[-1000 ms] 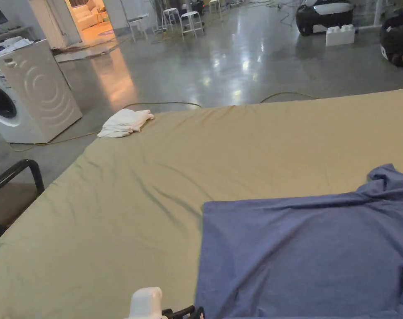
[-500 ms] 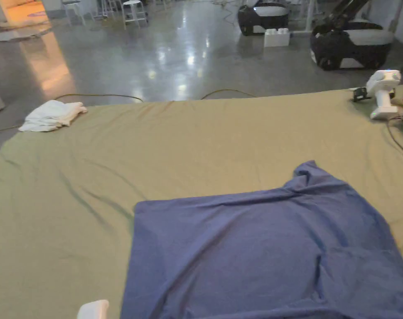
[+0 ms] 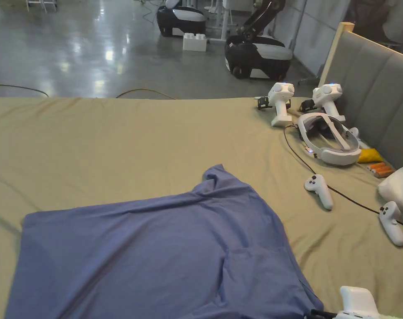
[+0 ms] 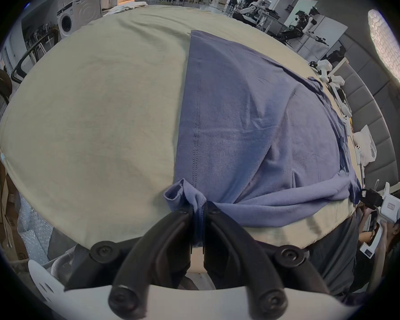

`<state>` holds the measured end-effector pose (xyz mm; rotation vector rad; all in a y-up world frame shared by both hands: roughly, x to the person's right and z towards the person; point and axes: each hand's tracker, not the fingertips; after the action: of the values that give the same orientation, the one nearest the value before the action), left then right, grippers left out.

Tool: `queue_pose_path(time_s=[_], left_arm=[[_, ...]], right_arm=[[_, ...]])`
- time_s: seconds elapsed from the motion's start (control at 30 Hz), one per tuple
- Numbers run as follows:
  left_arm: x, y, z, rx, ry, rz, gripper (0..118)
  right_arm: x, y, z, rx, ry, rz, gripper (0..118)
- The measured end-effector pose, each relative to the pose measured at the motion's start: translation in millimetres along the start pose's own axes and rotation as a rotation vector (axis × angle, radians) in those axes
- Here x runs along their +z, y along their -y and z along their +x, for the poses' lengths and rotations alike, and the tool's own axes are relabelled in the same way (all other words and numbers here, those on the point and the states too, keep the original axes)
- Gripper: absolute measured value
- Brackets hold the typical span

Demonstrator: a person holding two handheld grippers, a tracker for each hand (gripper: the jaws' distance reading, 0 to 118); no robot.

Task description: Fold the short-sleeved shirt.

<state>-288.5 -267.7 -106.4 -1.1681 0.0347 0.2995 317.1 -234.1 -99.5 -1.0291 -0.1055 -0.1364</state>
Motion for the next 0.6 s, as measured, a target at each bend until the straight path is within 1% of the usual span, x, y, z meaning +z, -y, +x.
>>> queue_pose_path(time_s=[0.03, 0.07, 0.1, 0.17, 0.27, 0.33, 0.37, 0.43, 0.47, 0.57, 0.6], left_arm=[[0, 1, 1, -0.002, -0.003, 0.0, 9], [1, -1, 2, -0.005, -0.006, 0.0, 9], [2, 0, 2, -0.006, -0.009, 0.0, 9], [3, 2, 4, -0.01, -0.011, 0.002, 9], [8, 1, 4, -0.011, -0.005, 0.008, 9], [12, -3, -4, 0.0, 0.015, 0.023, 9], [18, -3, -4, 0.003, 0.025, 0.038, 9], [40, -10, -1, -0.024, 0.039, 0.135, 9], [49, -19, 0, -0.028, 0.05, 0.177, 9], [68, -59, 1, -0.005, 0.169, 0.281, 9], [66, -77, 3, -0.005, 0.162, 0.298, 9]], right_arm=[[-4, -1, 1, -0.005, 0.001, -0.007, 52], [-7, -1, 1, -0.008, 0.005, -0.006, 16], [-9, 1, 0, -0.011, 0.004, -0.005, 5], [-10, 0, 1, -0.021, -0.023, -0.013, 5], [-8, 0, -1, -0.016, -0.028, 0.007, 3], [-1, -5, 1, -0.038, -0.036, 0.065, 3], [4, -8, 0, -0.046, -0.043, 0.097, 3], [15, -21, 1, -0.066, -0.065, 0.147, 3], [17, -32, 0, -0.062, -0.085, 0.165, 3], [13, -72, -13, -0.022, -0.081, 0.189, 3], [7, -89, -17, -0.007, -0.071, 0.196, 3]])
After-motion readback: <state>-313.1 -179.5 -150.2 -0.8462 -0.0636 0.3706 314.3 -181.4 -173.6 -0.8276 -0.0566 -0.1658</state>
